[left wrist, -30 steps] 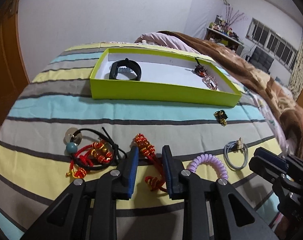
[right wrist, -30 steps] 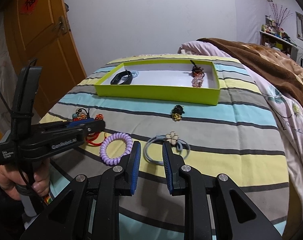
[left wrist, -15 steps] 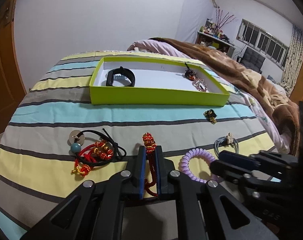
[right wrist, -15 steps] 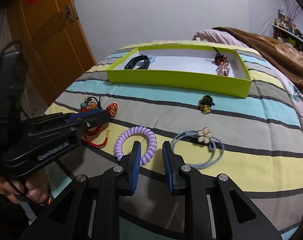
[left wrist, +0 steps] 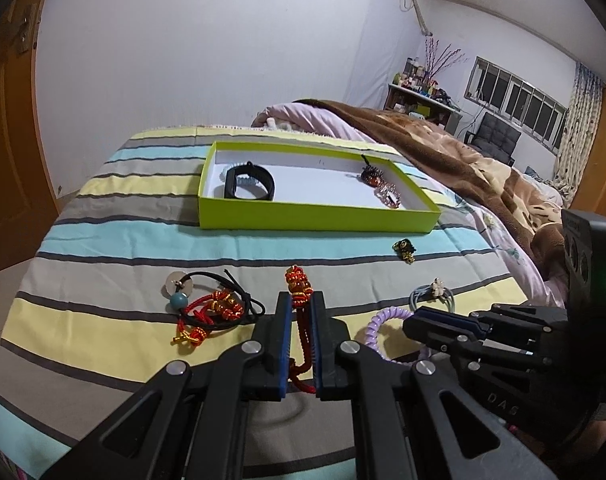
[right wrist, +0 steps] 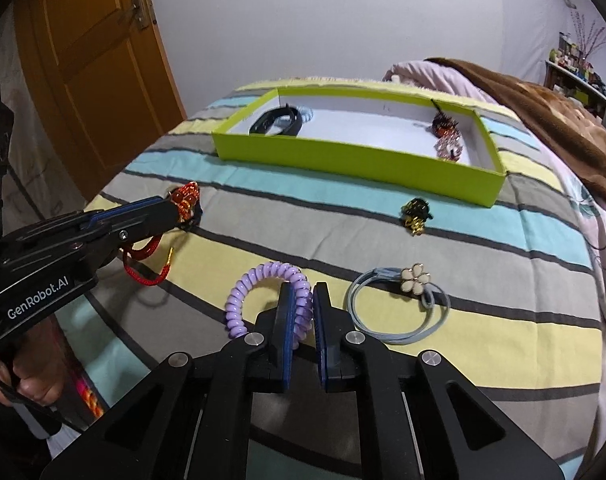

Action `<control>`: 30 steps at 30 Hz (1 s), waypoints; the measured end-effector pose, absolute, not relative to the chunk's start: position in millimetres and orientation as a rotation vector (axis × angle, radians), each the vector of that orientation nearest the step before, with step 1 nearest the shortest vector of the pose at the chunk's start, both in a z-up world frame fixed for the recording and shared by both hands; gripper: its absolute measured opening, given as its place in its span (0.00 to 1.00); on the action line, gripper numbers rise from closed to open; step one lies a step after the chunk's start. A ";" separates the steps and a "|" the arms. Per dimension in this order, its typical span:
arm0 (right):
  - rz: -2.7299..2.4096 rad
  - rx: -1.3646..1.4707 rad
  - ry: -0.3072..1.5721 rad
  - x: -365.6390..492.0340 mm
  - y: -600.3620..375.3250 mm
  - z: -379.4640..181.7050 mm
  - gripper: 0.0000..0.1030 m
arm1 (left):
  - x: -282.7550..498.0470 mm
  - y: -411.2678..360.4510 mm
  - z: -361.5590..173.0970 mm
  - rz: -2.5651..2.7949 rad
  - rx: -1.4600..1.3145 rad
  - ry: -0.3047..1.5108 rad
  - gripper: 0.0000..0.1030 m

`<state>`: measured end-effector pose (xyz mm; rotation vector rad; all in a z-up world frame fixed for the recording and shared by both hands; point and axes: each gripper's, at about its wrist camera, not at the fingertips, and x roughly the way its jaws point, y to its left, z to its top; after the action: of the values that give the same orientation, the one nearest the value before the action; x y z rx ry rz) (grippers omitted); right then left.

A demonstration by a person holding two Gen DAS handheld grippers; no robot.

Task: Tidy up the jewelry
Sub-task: 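Carry the red cord and lavender tie over the green box with both tools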

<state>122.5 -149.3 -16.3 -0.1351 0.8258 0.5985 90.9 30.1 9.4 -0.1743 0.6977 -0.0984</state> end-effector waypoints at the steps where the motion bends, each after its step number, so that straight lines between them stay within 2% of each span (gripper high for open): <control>1: 0.596 -0.131 0.818 121.8 -150.8 -13.7 0.09 | 89.8 29.9 11.5 -0.099 -0.173 0.693 0.09; 13: 0.548 -0.084 0.705 118.4 -174.7 28.8 0.09 | 83.9 23.0 36.5 -0.100 -0.147 0.631 0.09; 30: 0.507 -0.058 0.633 166.5 -190.2 57.9 0.09 | 135.4 17.1 59.8 -0.100 -0.105 0.587 0.09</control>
<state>166.5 -190.2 57.9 -0.0576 0.6329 0.5070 135.4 17.1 59.8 -0.1054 0.5868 -0.0998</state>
